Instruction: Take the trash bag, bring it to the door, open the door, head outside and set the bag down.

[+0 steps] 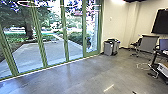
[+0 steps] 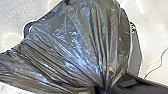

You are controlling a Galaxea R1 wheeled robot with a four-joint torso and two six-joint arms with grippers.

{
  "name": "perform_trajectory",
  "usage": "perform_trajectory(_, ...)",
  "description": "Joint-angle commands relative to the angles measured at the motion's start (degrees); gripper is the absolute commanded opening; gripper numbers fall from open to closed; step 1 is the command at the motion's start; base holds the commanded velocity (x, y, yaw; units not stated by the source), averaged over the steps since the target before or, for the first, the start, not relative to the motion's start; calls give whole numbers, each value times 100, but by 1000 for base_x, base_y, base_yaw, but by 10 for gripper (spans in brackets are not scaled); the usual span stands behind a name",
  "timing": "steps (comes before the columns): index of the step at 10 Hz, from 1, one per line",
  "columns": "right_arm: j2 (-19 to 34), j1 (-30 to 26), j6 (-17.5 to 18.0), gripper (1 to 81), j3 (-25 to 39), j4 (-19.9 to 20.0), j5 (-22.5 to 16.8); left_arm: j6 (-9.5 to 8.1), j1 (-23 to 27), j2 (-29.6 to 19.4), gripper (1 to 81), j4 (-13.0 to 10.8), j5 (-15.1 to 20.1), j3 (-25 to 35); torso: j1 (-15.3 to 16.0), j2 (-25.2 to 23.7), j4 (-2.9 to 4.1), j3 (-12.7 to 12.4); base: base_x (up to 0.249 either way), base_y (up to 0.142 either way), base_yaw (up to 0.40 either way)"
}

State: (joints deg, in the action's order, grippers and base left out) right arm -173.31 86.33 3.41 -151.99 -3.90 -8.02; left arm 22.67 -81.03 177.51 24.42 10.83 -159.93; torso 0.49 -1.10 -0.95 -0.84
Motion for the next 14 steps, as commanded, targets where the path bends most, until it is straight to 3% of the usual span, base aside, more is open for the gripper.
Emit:
perform_trajectory(1, -30, -322, -7, 811, 13, -14, -332, 35, 390, 31, 10, 2, 403, 5, 0, 0, 0, 0, 123, 0, 0)
perform_trajectory(6, -22, -322, -7, 811, 13, -14, -323, 35, 390, 31, 10, 2, 394, 5, -2, 0, 0, 0, 124, 0, 0)
perform_trajectory(14, -22, -296, -7, 811, 13, -14, -279, 35, 381, 13, 10, 2, 394, 5, -2, 0, 0, 0, 133, -62, 0)
